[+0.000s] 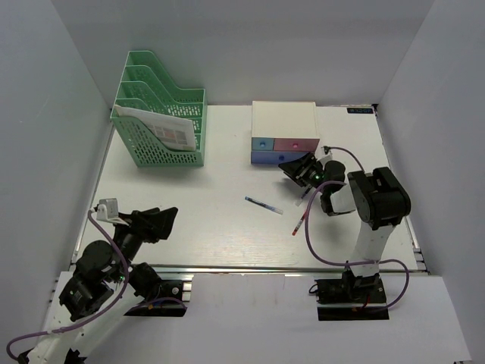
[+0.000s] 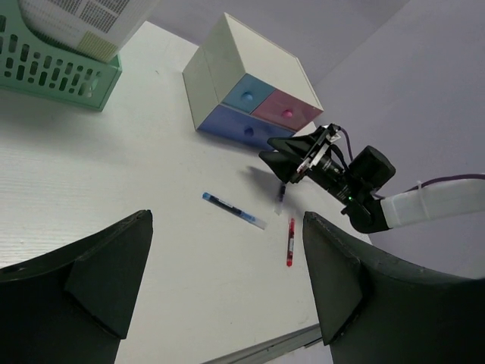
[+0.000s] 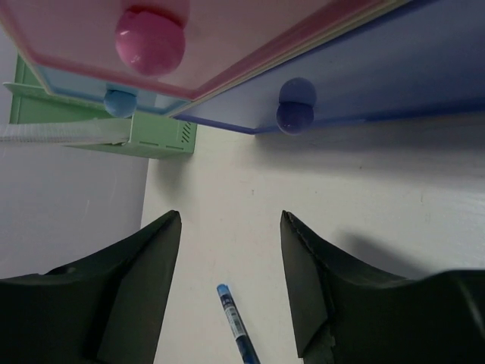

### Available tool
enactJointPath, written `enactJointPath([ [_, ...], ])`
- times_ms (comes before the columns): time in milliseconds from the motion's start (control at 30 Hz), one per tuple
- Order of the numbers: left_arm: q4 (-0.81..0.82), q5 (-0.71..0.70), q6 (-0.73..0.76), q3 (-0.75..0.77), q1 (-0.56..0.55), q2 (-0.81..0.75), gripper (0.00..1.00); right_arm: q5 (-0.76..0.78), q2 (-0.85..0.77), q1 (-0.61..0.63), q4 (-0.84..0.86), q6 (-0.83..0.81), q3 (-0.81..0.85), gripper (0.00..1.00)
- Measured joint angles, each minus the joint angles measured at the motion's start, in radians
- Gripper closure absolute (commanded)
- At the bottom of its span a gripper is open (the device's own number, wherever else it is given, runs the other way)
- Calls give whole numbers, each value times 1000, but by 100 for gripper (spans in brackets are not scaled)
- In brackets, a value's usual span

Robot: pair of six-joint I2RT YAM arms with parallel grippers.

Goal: Organize the desk

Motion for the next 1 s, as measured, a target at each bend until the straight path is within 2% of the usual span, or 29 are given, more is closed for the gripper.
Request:
enactJointPath([
  [67,1,6,6,0,0,0,10,18,29,13,15,8,13,47],
  [267,1,29,22,0,-1,0,10,84,83,46,36,31,44,50],
  [667,5,49,30,-1,-1,0,10,160,167,61,74,56,90,48],
  [1000,8,50,31,-1,0,0,10,171,245,60,109,71,143,51],
])
